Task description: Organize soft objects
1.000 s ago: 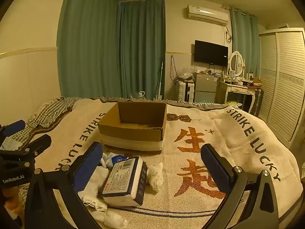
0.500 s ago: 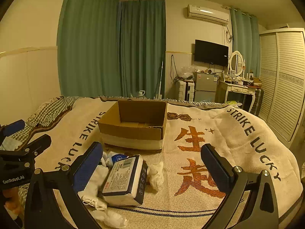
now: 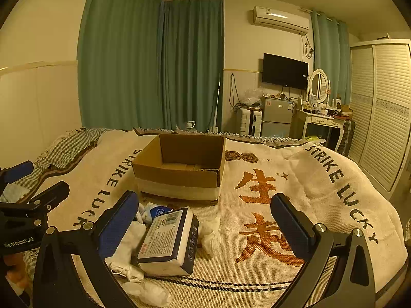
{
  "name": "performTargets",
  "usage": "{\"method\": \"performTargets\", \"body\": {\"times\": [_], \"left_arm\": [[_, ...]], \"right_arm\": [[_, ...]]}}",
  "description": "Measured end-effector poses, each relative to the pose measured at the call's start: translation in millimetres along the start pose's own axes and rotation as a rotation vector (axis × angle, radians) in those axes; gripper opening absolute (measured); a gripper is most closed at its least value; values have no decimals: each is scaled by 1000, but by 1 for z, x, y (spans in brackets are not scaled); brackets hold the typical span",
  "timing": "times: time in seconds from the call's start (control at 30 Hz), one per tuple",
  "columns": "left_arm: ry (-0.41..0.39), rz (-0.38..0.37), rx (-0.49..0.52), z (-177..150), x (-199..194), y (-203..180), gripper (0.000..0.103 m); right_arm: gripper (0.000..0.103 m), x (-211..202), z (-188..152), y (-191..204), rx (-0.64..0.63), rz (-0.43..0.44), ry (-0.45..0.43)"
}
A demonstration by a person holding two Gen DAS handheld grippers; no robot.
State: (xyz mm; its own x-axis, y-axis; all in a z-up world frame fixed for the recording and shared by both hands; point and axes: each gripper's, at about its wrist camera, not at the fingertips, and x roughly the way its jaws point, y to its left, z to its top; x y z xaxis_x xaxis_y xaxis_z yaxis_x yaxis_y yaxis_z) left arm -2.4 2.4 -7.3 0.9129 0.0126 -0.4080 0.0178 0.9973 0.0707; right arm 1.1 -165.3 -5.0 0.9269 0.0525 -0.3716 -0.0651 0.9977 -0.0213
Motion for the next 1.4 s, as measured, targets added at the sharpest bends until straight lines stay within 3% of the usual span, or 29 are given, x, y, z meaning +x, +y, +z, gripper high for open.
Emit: {"method": "performTargets", "body": {"times": [1.27,1.4], "left_arm": [[-27,-3,-9,5,-6,3,101],[6,3,-21,-2,7,4,101]], "right_arm": [[103,-4,-1,7,-38,-4,1],[103,0,-7,10,-51,7,29]]}}
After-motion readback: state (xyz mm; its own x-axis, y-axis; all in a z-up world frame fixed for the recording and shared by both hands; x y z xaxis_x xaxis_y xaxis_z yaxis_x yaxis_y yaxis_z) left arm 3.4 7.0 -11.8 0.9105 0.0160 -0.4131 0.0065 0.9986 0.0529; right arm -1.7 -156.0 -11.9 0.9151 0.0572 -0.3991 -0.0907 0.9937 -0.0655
